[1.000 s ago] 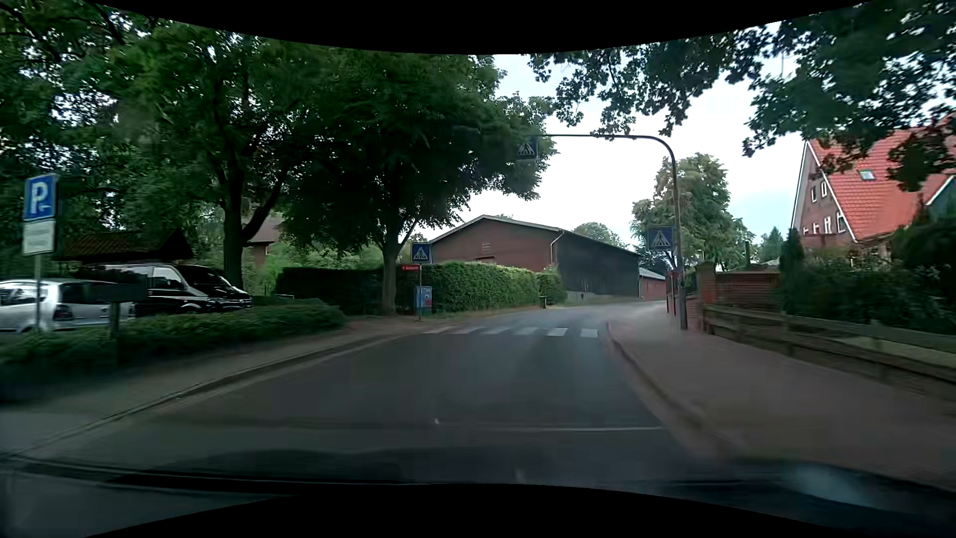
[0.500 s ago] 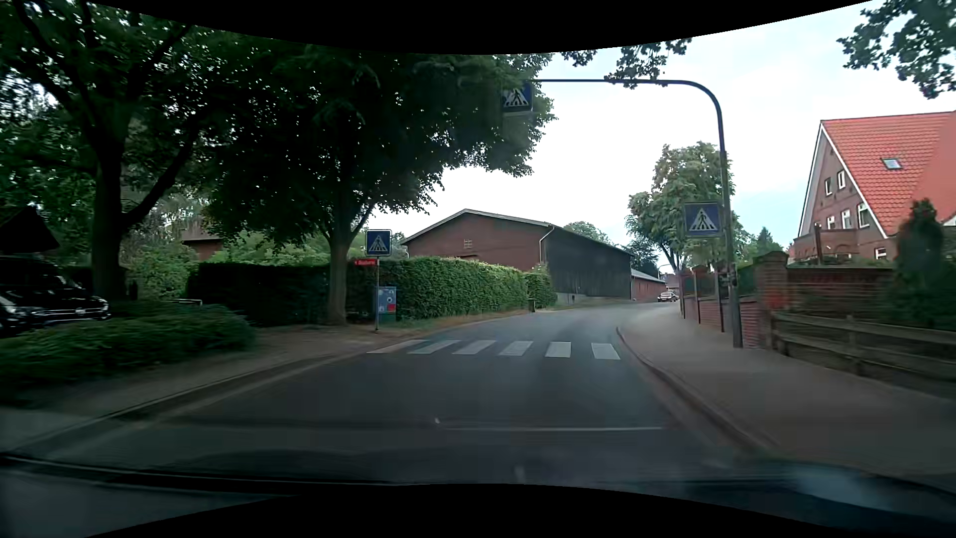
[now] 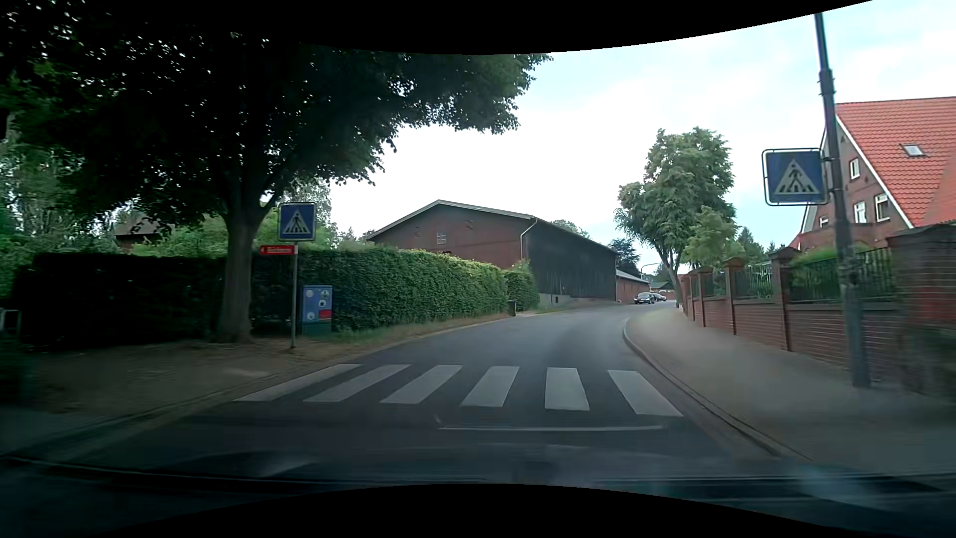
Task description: Follow the waypoints while adhering to traffic rules and regulations
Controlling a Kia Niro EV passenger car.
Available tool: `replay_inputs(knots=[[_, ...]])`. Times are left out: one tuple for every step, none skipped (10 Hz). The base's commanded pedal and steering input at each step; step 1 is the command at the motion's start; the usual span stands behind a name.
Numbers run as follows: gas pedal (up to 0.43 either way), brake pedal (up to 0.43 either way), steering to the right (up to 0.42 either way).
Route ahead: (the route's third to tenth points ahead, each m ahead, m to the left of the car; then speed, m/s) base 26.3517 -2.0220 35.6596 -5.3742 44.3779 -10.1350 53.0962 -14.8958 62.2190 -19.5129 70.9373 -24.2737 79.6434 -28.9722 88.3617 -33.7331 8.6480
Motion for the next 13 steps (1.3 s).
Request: replay_inputs(knots=[[0.138, 0.0, 0.063], [0.138, 0.0, 0.063], [0.138, 0.0, 0.064], [0.138, 0.0, 0.066], [0.138, 0.0, 0.07], [0.138, 0.0, 0.074], [0.138, 0.0, 0.078], [0.138, 0.0, 0.078], [0.138, 0.0, 0.076], [0.138, 0.0, 0.072], [0.138, 0.0, 0.069], [0.138, 0.0, 0.067], [0.138, 0.0, 0.067]])
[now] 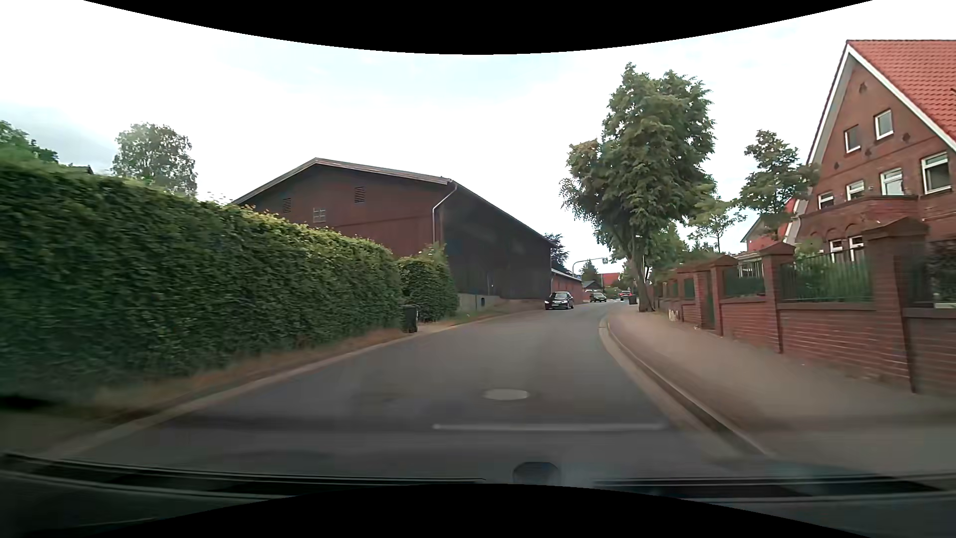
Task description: Follow the waypoints while adhering to traffic rules and regulations
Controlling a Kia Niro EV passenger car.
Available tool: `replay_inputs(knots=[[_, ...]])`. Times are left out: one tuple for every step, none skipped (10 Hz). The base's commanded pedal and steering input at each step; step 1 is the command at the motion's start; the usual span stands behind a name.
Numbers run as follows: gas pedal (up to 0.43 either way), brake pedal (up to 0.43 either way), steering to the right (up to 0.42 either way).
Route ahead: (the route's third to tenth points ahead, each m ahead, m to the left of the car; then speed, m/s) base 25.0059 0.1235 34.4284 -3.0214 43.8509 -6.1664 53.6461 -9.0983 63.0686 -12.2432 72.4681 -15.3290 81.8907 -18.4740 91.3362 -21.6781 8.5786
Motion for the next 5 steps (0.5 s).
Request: replay_inputs(knots=[[0.138, 0.0, 0.067], [0.138, 0.0, 0.067], [0.138, 0.0, 0.065], [0.138, 0.0, 0.058], [0.138, 0.0, 0.056]])
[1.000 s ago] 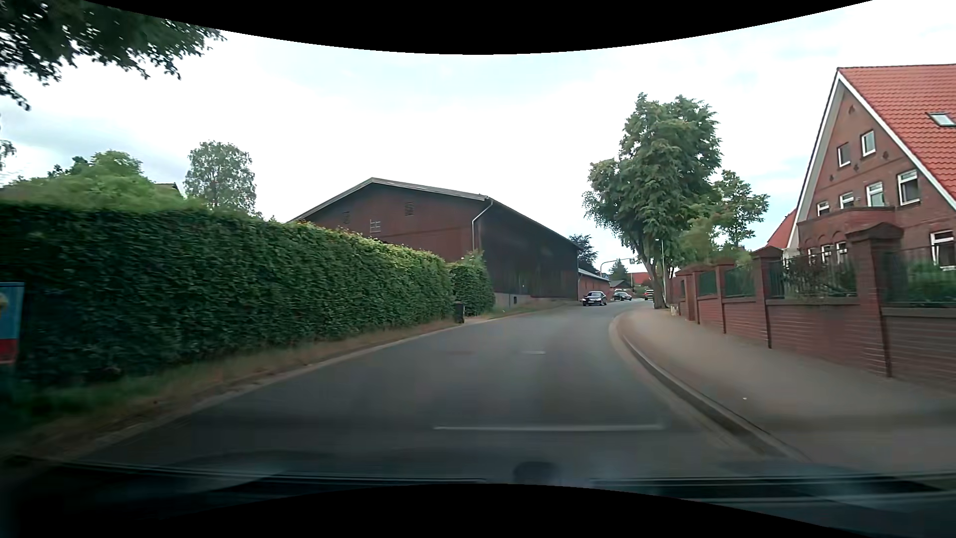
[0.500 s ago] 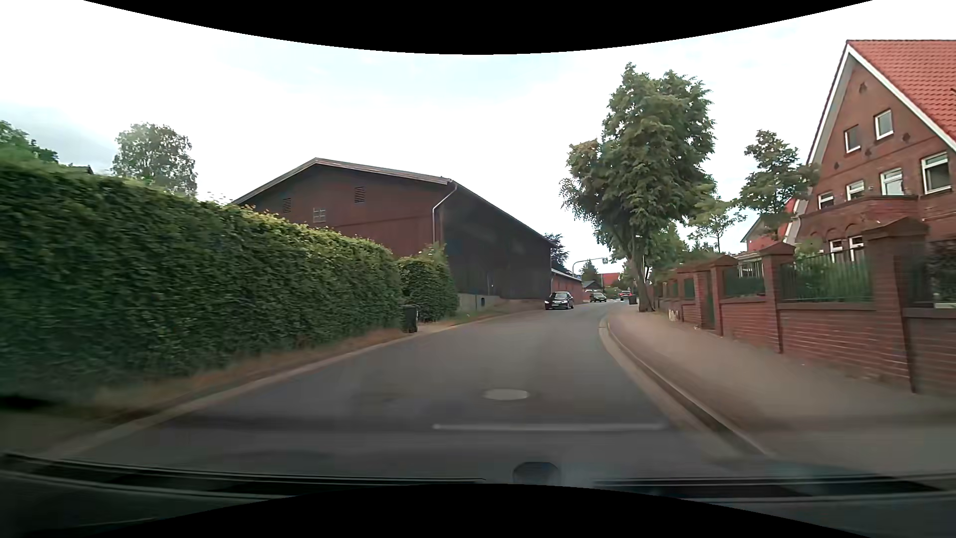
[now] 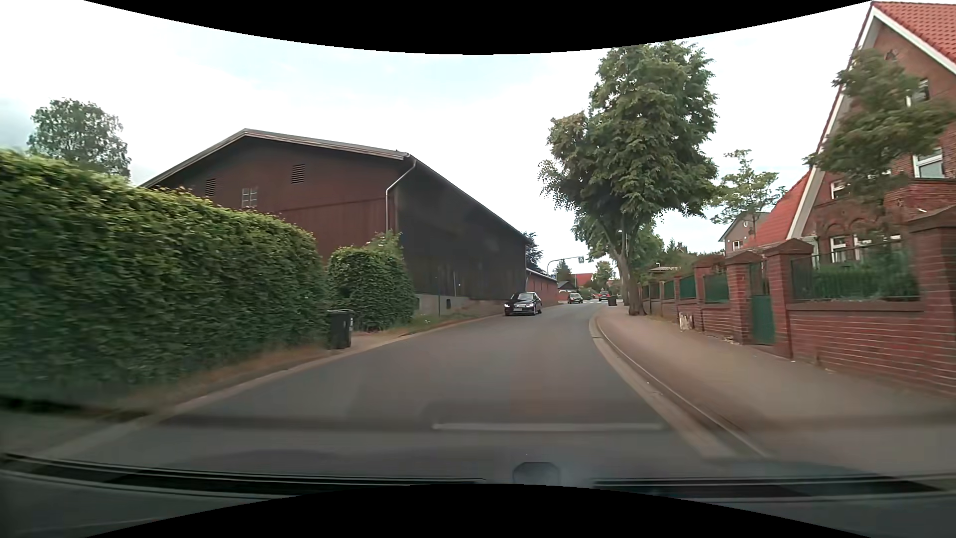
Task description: Follow the waypoints while adhering to traffic rules and regulations
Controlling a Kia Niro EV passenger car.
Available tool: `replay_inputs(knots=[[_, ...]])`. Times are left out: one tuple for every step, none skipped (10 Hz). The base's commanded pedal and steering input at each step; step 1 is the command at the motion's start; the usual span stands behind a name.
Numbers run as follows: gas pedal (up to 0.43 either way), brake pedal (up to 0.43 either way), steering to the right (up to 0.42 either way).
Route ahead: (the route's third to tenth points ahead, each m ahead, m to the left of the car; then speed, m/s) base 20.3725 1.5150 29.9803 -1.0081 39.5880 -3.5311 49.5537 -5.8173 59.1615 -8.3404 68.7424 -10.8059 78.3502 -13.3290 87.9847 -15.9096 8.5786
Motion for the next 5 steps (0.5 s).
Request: replay_inputs(knots=[[0.138, 0.0, 0.056], [0.138, 0.0, 0.056], [0.15, 0.0, 0.055], [0.189, 0.0, 0.055], [0.189, 0.0, 0.054]])
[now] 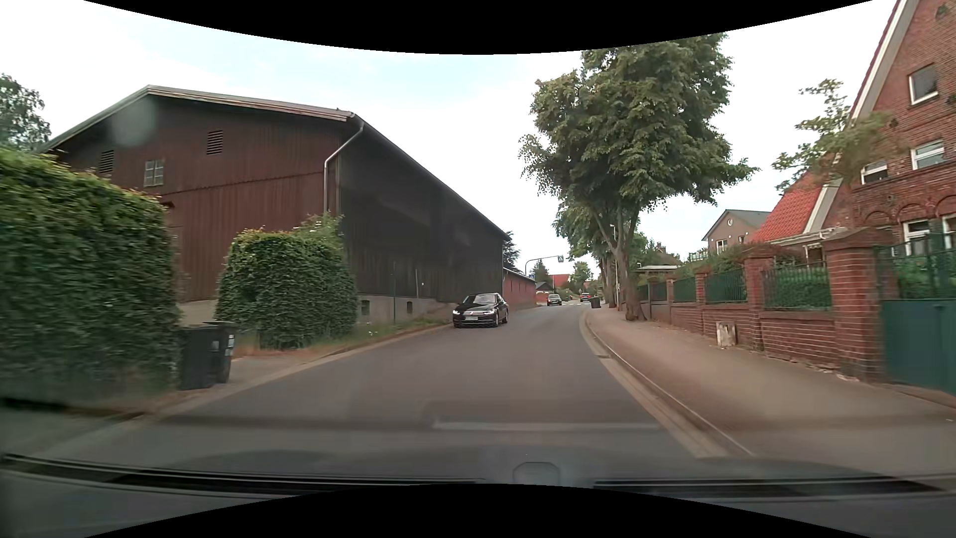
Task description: Follow the waypoints while adhering to traffic rules and regulations
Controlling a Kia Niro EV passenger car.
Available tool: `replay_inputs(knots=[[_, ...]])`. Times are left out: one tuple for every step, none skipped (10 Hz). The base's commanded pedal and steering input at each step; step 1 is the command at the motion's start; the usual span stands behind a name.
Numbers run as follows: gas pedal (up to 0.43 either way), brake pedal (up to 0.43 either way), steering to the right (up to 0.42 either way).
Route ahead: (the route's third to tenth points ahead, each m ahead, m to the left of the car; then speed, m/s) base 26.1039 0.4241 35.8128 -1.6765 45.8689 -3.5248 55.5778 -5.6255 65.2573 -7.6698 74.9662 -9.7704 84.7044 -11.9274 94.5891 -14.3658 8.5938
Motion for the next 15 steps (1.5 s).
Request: replay_inputs(knots=[[0.189, 0.0, 0.051], [0.197, 0.0, 0.049], [0.197, 0.0, 0.049], [0.197, 0.0, 0.049], [0.197, 0.0, 0.05], [0.197, 0.0, 0.049], [0.197, 0.0, 0.047], [0.197, 0.0, 0.043], [0.209, 0.0, 0.038], [0.209, 0.0, 0.031], [0.209, 0.0, 0.023], [0.209, 0.0, 0.021], [0.209, 0.0, 0.022], [0.22, 0.0, 0.025], [0.22, 0.0, 0.026]])
